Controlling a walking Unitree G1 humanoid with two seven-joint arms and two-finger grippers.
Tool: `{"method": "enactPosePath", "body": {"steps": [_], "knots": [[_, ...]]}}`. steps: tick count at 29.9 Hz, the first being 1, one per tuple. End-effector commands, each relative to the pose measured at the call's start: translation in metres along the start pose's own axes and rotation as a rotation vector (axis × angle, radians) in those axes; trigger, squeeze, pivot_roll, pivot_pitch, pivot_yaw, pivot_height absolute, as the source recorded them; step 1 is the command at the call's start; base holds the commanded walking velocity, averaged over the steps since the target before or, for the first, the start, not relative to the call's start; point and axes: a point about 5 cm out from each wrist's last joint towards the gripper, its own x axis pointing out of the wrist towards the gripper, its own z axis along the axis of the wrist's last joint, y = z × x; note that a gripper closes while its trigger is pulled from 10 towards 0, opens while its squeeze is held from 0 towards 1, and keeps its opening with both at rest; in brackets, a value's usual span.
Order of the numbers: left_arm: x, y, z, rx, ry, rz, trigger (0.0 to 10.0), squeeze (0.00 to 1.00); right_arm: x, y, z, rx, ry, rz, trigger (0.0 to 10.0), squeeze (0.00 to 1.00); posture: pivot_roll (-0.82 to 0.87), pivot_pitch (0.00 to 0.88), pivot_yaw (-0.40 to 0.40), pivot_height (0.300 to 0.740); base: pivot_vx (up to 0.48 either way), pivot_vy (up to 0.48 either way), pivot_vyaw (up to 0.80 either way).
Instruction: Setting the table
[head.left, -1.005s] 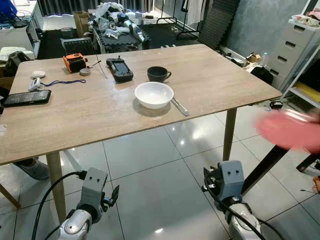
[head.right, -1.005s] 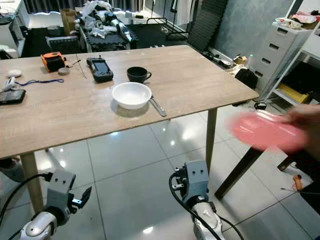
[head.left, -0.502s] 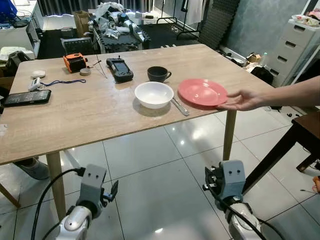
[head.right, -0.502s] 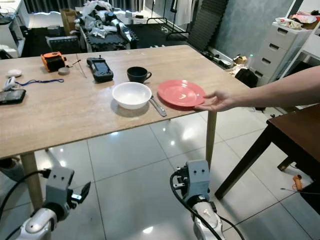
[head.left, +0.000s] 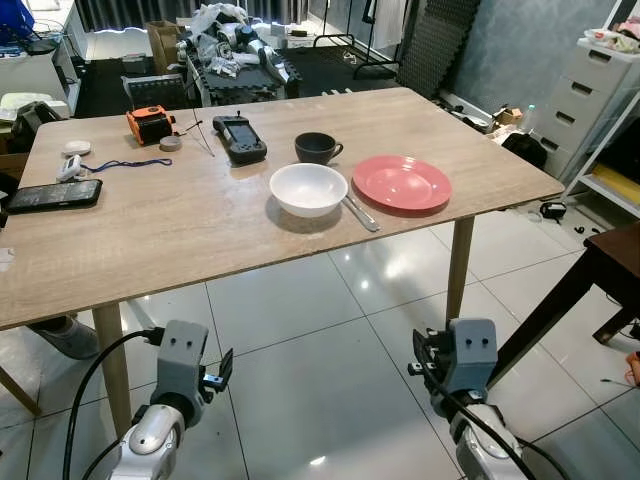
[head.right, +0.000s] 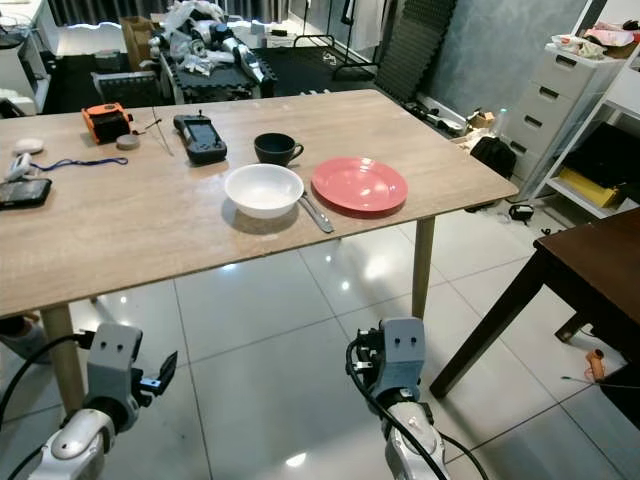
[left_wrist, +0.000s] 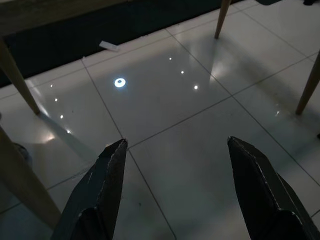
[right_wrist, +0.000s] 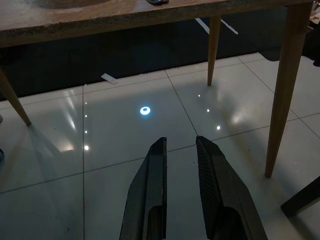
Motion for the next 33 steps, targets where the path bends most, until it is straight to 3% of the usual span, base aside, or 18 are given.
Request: {"method": "enactPosePath", "body": {"steps": [1,33], "knots": [[-0.0020,0.0001,-0.0068,-0.012,0.028,-0.001,10.0,0.00,-0.0037,-0.0032,-0.0060,0.006,0.027,-0.008,10.0,0.00,-0.01,0.079,0.032,0.740,0.000,0.000,0.00],[-0.0025,-0.0062,-0.0050,-0.003,0.007,-0.016,10.0,0.00,-0.0049,-0.0042,-0.0067,0.000,0.034,-0.009,10.0,0.00,-0.01,0.089,0.030,0.740,0.000,0.000,0.00]]}}
